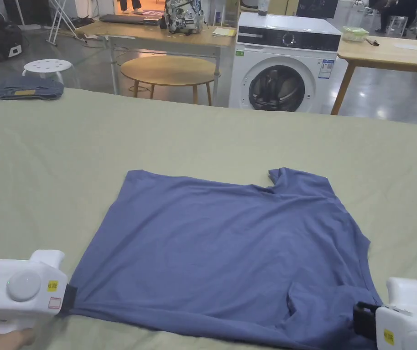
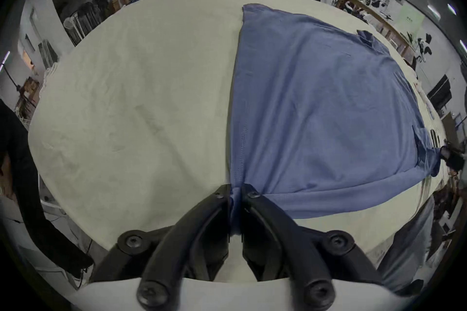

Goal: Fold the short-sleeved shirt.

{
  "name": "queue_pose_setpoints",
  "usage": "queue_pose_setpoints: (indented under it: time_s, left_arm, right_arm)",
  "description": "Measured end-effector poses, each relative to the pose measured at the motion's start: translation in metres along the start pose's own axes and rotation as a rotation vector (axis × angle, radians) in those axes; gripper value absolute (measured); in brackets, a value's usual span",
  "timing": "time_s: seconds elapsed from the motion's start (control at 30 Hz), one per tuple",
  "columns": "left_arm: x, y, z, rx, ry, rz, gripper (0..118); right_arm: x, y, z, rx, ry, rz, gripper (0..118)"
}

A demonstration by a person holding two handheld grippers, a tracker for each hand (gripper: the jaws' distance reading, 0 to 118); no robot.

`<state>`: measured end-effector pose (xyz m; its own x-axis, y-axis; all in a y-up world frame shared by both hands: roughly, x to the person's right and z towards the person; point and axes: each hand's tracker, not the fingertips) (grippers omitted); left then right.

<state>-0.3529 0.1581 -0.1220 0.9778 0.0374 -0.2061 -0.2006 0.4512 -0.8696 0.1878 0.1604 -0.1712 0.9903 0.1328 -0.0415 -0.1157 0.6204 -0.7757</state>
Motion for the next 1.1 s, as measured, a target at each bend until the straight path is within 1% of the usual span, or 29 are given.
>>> queue_pose_setpoints:
  time_s: [0.07,0.13,0.17,0.2,0.23,0.27,0.3,0.33,0.37,0.4,0.43,0.5,0.63,0.73,0.87,0.93,1.1]
  left_arm:
    - [0.001,-0.002,-0.001,0.004,0.002,-0.006,2]
    - [0.001,-0.003,0.000,0.006,0.004,-0.014,2]
    - [0.000,-0.003,-0.001,0.007,0.003,-0.013,2]
    - [0.000,-0.004,-0.002,0.008,0.002,-0.010,2]
    - [0.000,-0.004,-0.002,0.008,0.001,-0.010,2]
    - [-0.001,-0.004,-0.002,0.009,-0.001,-0.009,2]
    - [-0.001,-0.004,-0.002,0.009,-0.003,-0.010,2]
    - [-0.001,-0.004,-0.001,0.011,-0.005,-0.010,2]
    - [-0.002,-0.004,0.000,0.015,-0.007,-0.010,2]
    - [-0.002,-0.003,0.001,0.021,-0.009,-0.012,2]
    - [-0.001,-0.003,0.003,0.025,-0.008,-0.015,2]
    - [-0.002,-0.001,0.008,0.047,-0.015,-0.017,2]
    - [-0.005,0.015,0.019,0.104,-0.040,-0.001,1]
    - [-0.008,0.037,0.023,0.147,-0.045,0.002,1]
    - [-0.005,0.077,0.023,0.199,-0.051,0.009,2]
    - [-0.003,0.103,0.016,0.214,-0.048,0.001,1]
    - [0.008,0.151,-0.007,0.228,-0.036,0.007,1]
  right_arm:
    - [0.005,-0.010,-0.011,-0.089,0.011,0.009,72]
    - [0.009,-0.023,-0.025,-0.174,0.046,0.003,70]
    - [0.009,-0.027,-0.030,-0.187,0.057,0.002,60]
    - [0.009,-0.032,-0.036,-0.201,0.081,0.002,43]
    - [0.011,-0.035,-0.039,-0.191,0.102,-0.008,40]
    - [0.011,-0.037,-0.037,-0.159,0.093,-0.022,30]
    - [0.010,-0.035,-0.035,-0.156,0.085,-0.022,7]
    - [0.012,-0.032,-0.034,-0.145,0.112,-0.030,7]
    - [0.013,-0.031,-0.031,-0.138,0.158,-0.063,7]
    - [0.013,-0.028,-0.030,-0.157,0.132,-0.069,6]
    - [0.013,-0.026,-0.029,-0.154,0.130,-0.061,6]
    - [0.013,-0.019,-0.017,-0.104,0.127,-0.060,6]
    - [0.016,0.008,0.007,-0.022,0.146,-0.085,6]
    - [0.015,0.034,0.016,0.018,0.152,-0.084,6]
    - [0.016,0.076,0.000,0.057,0.148,-0.093,6]
    - [0.016,0.100,-0.014,0.057,0.137,-0.108,6]
    - [0.016,0.145,-0.057,0.032,0.147,-0.130,6]
